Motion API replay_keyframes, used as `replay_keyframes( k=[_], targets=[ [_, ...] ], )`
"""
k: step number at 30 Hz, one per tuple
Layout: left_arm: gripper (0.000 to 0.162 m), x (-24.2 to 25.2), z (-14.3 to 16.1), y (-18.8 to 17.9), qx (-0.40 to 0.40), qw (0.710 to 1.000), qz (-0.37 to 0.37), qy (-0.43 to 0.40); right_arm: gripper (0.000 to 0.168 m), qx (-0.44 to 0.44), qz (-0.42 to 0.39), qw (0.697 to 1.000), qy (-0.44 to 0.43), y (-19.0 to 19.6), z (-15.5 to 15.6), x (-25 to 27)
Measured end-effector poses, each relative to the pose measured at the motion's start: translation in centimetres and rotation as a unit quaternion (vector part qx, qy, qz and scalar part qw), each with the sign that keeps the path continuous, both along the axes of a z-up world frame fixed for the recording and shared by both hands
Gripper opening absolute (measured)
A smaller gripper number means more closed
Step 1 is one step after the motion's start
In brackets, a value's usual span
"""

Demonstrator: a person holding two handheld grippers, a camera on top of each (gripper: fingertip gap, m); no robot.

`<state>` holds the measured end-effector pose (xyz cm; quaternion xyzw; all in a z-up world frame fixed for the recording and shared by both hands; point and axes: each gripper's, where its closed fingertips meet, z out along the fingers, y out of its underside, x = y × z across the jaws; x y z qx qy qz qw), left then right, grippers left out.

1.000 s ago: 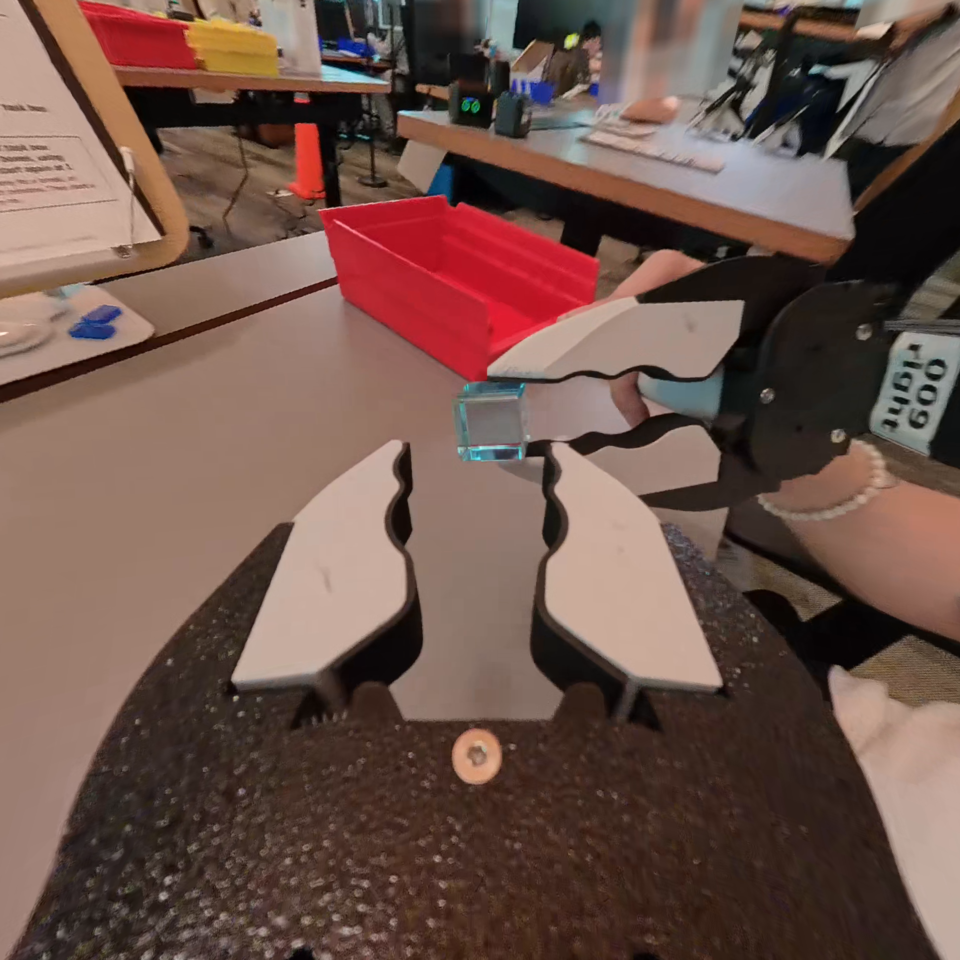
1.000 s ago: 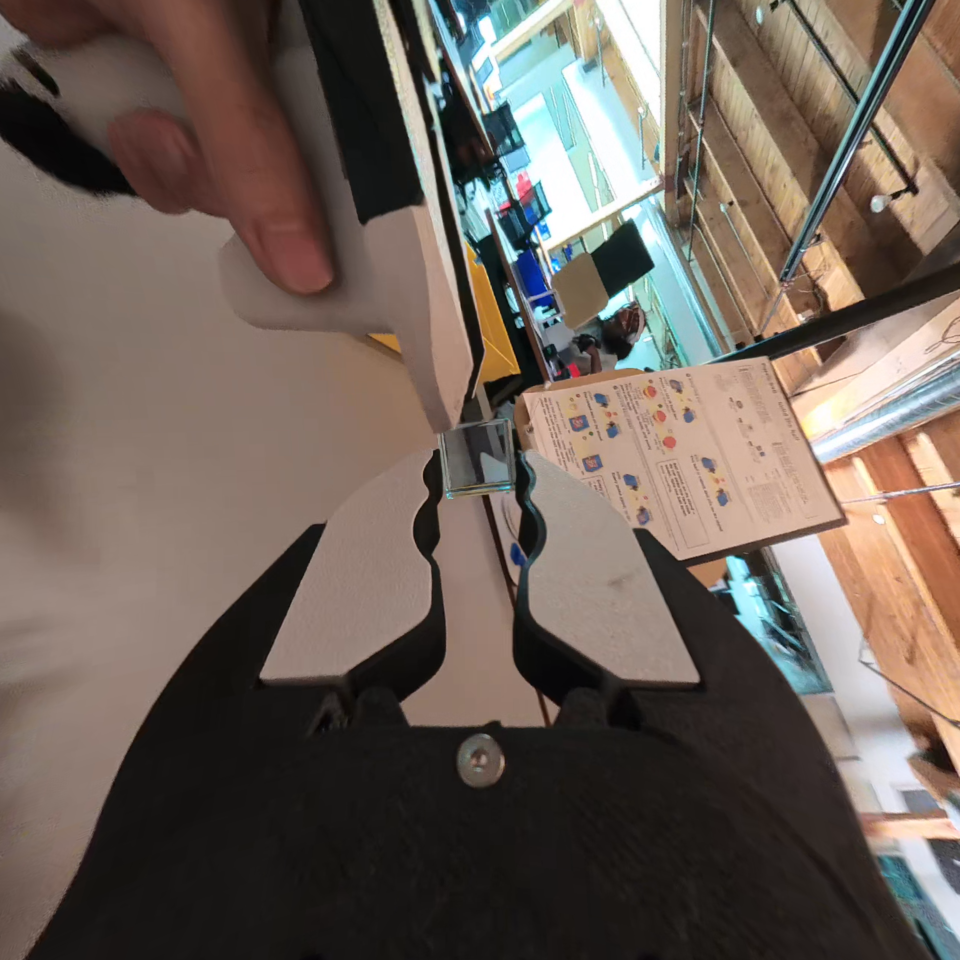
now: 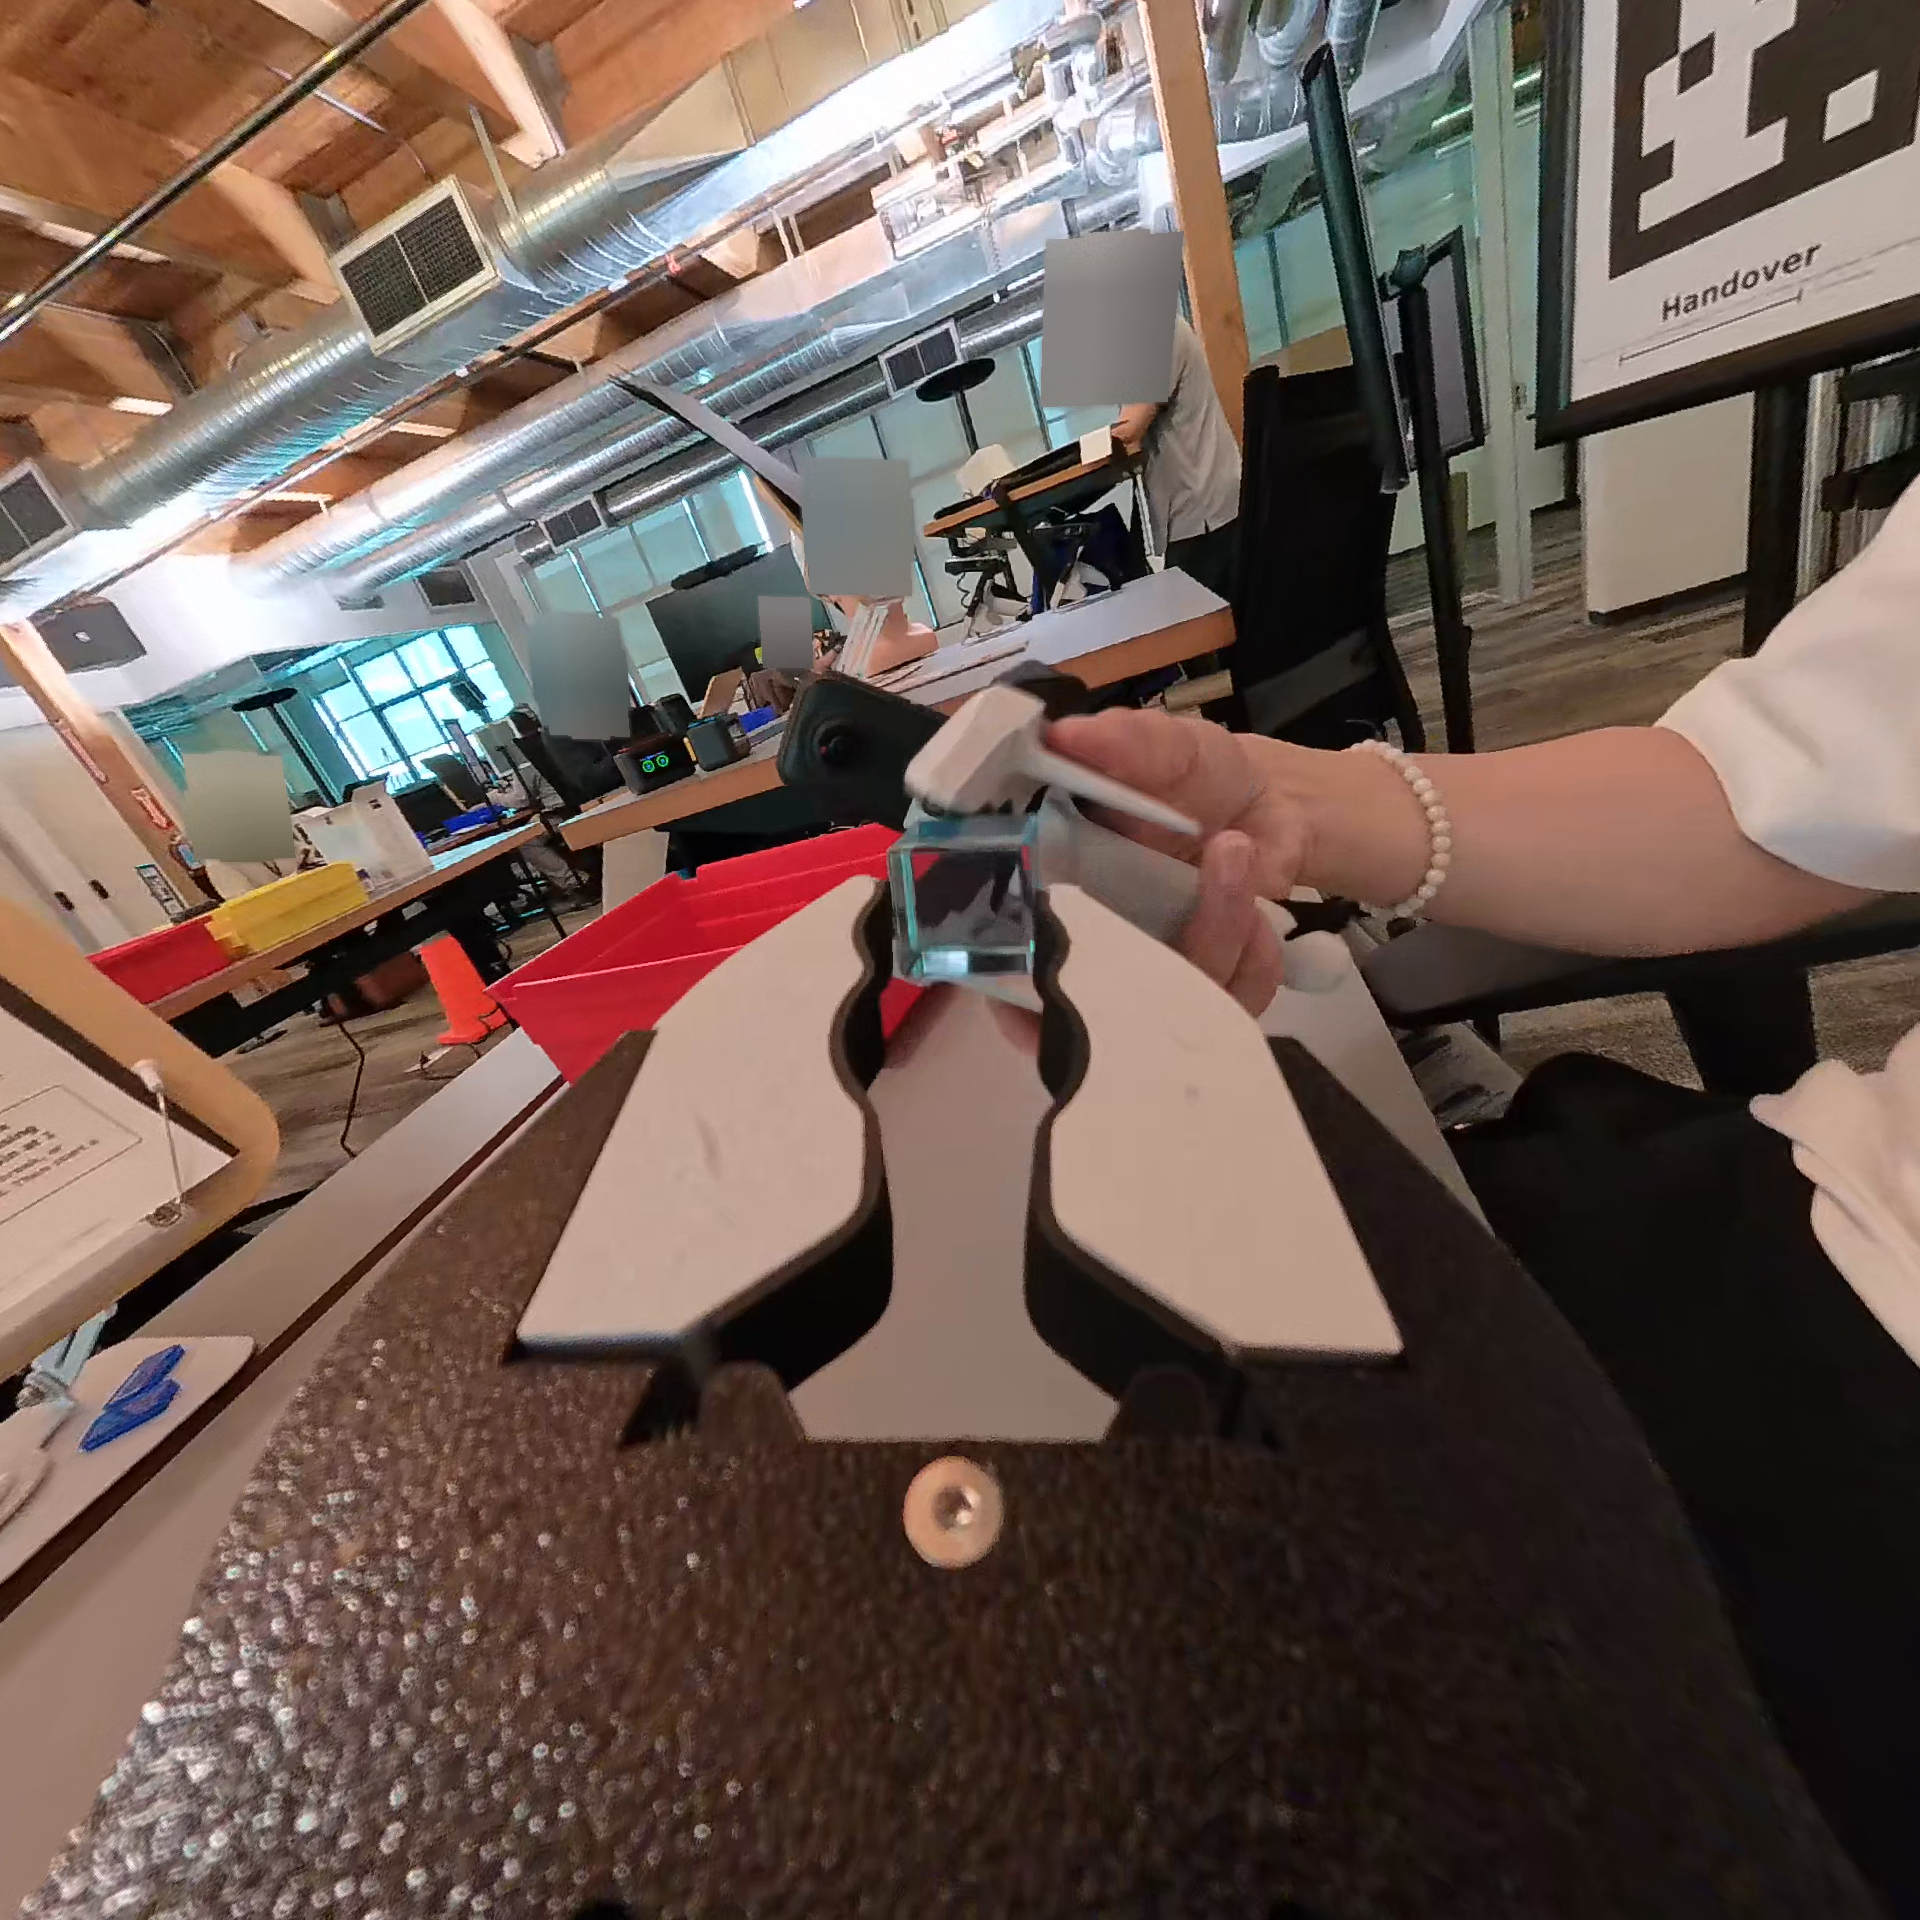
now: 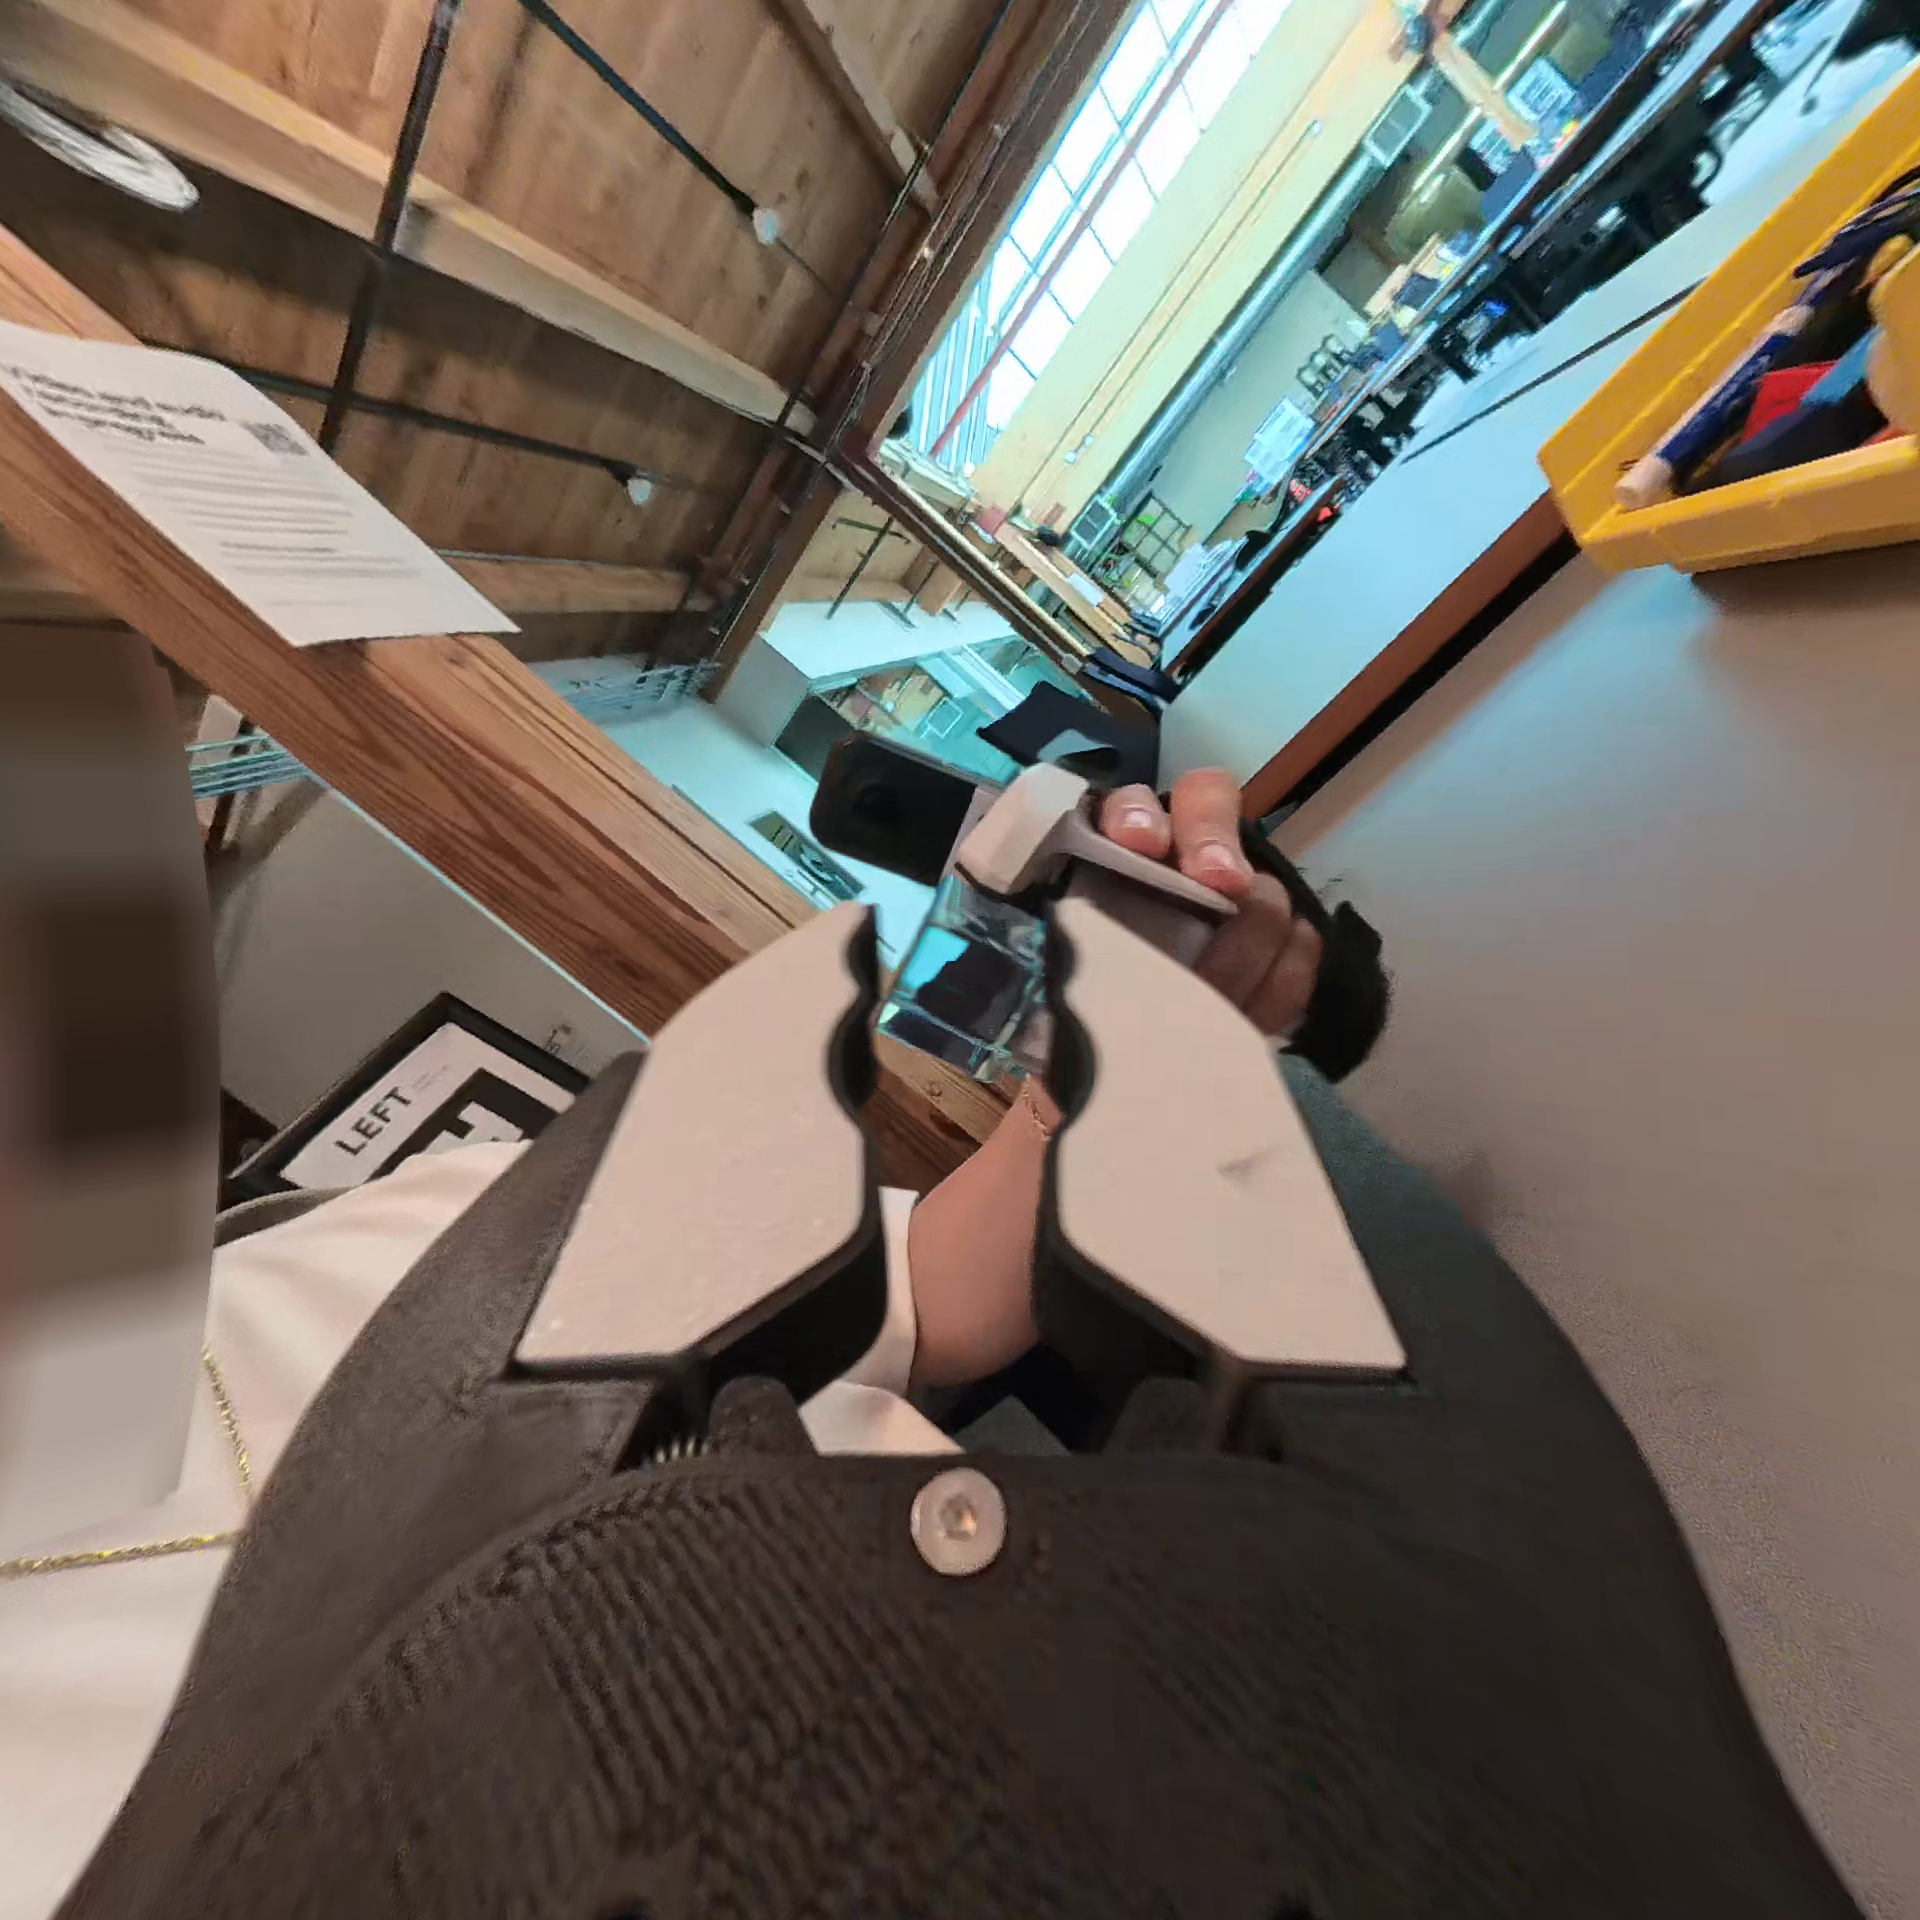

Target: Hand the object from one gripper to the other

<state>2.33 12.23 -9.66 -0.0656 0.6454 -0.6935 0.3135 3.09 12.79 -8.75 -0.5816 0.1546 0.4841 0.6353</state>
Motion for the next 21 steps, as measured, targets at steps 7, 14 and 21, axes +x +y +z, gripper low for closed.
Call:
replay_keyframes(
  k=[7, 14, 21],
  targets=[
    [0.025, 0.5, -0.7, -0.2, 0.042, 0.999, 0.028, -0.009, 0.015, -0.02, -0.019, 0.999, -0.04, -0.2, -0.6, 0.6],
    [0.025, -0.1, -0.1, -1.2, 0.08, 0.994, 0.042, -0.069, 0.025, -0.007, 0.034, 0.999, -0.024, -1.6, -0.2, 0.2],
    [0.025, 0.0, -0.1, -1.0, 0.109, 0.987, 0.063, -0.099, 0.035, -0.011, 0.073, 0.997, -0.014, -1.0, -1.0, -1.1]
  ],
)
